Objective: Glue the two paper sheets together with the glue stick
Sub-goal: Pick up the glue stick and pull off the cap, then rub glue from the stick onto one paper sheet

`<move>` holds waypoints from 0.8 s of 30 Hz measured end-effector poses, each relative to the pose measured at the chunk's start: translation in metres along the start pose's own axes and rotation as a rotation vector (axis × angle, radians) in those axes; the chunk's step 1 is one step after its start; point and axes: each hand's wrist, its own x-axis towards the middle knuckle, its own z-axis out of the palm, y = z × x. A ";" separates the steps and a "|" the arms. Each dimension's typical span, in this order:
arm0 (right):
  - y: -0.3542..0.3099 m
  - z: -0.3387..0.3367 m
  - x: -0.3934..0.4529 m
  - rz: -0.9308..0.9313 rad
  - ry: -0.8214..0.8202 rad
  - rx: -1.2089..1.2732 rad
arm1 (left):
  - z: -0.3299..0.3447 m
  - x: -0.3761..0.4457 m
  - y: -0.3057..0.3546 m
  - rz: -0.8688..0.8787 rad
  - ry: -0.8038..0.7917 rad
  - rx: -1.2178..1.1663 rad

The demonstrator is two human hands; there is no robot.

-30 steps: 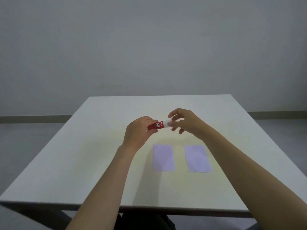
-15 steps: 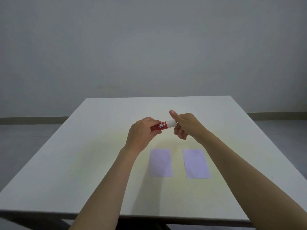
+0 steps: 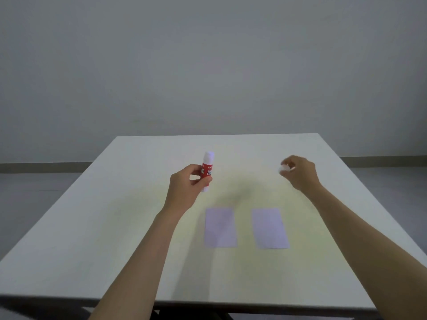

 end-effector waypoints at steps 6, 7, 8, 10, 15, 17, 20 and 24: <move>0.042 0.020 -0.022 -0.024 -0.048 -0.153 | 0.003 -0.001 0.001 -0.069 0.026 -0.080; 0.044 0.022 -0.023 -0.034 -0.049 -0.165 | 0.005 -0.001 0.001 -0.075 0.032 -0.093; 0.044 0.023 -0.024 -0.042 -0.057 -0.182 | 0.006 -0.002 0.002 -0.079 0.041 -0.104; 0.043 0.023 -0.025 -0.045 -0.098 -0.226 | 0.008 -0.003 0.002 -0.088 0.058 -0.137; 0.011 0.015 -0.036 -0.115 -0.054 -0.261 | 0.008 -0.003 0.005 -0.127 0.130 -0.348; -0.024 0.017 -0.048 -0.219 0.017 -0.023 | 0.012 -0.002 0.011 -0.145 0.171 -0.453; -0.080 0.029 -0.069 -0.324 -0.151 0.347 | 0.022 0.000 0.026 -0.157 0.191 -0.627; -0.113 0.045 -0.085 -0.259 -0.211 0.661 | 0.029 -0.003 0.034 -0.139 0.203 -0.698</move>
